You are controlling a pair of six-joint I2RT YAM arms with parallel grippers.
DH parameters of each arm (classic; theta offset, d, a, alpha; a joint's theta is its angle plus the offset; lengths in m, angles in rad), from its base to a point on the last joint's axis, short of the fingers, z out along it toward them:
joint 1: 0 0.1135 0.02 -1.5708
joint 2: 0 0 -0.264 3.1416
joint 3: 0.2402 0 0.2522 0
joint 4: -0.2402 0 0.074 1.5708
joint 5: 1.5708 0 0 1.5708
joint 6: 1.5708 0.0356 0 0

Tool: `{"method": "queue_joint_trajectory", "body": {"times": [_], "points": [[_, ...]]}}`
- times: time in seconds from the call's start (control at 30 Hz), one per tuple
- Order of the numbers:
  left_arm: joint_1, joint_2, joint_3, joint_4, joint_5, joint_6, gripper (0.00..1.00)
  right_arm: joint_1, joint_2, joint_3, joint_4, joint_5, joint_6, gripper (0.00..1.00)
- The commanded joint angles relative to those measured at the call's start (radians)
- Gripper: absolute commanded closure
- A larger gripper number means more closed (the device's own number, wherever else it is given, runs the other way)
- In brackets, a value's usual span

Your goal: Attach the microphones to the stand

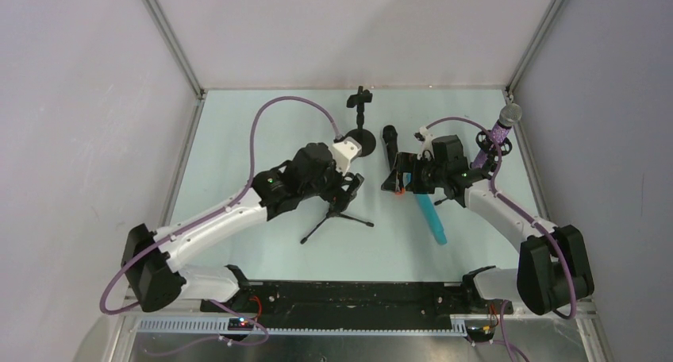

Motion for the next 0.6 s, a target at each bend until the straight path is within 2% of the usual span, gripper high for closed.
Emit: {"method": "queue_joint_trajectory", "body": {"times": [0.0,0.3,0.5,0.57], "points": [[-0.004,-0.083,0.091,0.040,-0.001,-0.019,0.00,-0.002,-0.034,0.039,-0.004,0.009,-0.022,0.00],[-0.004,-0.206,0.164,0.074,-0.077,-0.074,0.00,-0.001,-0.042,0.039,-0.009,0.012,-0.021,0.00],[0.003,-0.261,0.142,0.082,-0.240,-0.204,0.00,0.000,-0.039,0.039,-0.023,0.016,-0.026,0.00],[0.015,-0.274,0.116,0.082,-0.249,-0.255,0.00,0.000,-0.038,0.039,-0.025,0.016,-0.026,0.00]]}}
